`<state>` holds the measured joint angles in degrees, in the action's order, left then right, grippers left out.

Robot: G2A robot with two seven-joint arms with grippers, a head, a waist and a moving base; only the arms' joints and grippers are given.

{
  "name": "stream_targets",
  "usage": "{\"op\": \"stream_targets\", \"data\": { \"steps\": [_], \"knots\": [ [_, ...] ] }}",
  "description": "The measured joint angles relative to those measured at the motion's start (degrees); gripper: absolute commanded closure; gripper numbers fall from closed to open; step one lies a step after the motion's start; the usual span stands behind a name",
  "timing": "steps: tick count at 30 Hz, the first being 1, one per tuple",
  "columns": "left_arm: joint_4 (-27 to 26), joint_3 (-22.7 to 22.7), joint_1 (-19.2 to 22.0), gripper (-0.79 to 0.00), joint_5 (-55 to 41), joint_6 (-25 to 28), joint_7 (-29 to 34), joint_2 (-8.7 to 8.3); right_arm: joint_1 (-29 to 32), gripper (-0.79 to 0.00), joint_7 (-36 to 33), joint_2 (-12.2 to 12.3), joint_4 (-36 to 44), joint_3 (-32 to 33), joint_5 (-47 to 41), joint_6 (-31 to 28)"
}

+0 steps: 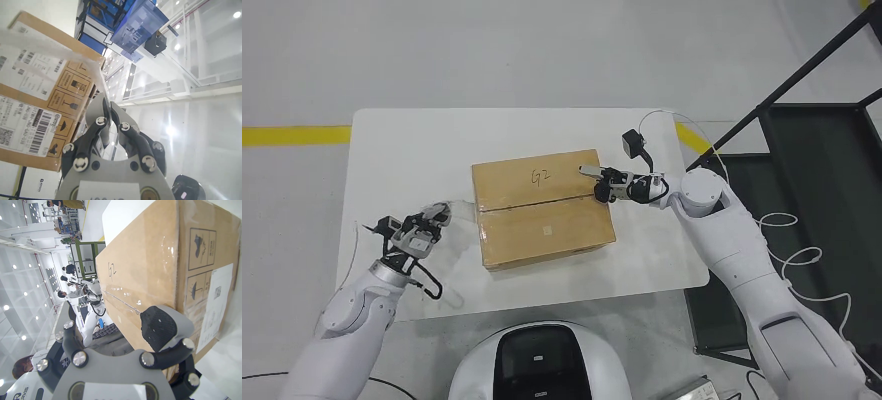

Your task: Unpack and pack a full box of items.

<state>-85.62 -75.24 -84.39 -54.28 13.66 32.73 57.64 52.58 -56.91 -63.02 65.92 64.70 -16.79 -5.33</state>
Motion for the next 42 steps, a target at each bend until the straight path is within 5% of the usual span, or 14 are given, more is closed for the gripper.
{"op": "stream_targets", "data": {
  "steps": [5,8,9,10,11,20,35,42],
  "knots": [
    [-3.28,-1.30,-1.79,-0.126,4.43,4.32,-3.35,0.21,0.00,-0.785,0.00,0.00,0.00,0.00,0.00,0.00],
    [-4.50,-1.38,-2.18,-0.329,7.47,6.34,-5.08,0.43,0.00,-0.785,0.00,0.00,0.00,0.00,0.00,0.00],
    [-4.80,-1.33,-2.26,-0.431,8.46,6.80,-5.63,0.50,0.00,-0.785,0.00,0.00,0.00,0.00,0.00,0.00],
    [-5.08,-1.25,-2.32,-0.683,9.42,7.18,-6.17,0.58,0.00,-0.785,0.00,0.00,0.00,0.00,0.00,0.00],
    [-5.42,-1.13,-2.37,-0.785,10.45,7.61,-6.80,0.69,0.00,-0.785,0.00,0.00,0.00,0.00,0.00,0.00],
    [-5.55,-0.80,-2.14,-0.785,12.78,9.71,-8.61,1.51,0.00,-0.785,0.00,0.00,0.00,0.00,0.00,0.00],
    [-2.89,-0.51,-1.46,-0.785,9.69,22.55,-1.34,3.03,0.55,-0.785,0.55,-0.04,0.83,-0.23,0.24,-0.07],
    [-1.09,1.29,1.34,-0.785,10.72,23.18,0.79,3.83,1.69,-0.785,-2.38,0.10,2.74,0.20,-1.81,-0.83]
  ]
}}
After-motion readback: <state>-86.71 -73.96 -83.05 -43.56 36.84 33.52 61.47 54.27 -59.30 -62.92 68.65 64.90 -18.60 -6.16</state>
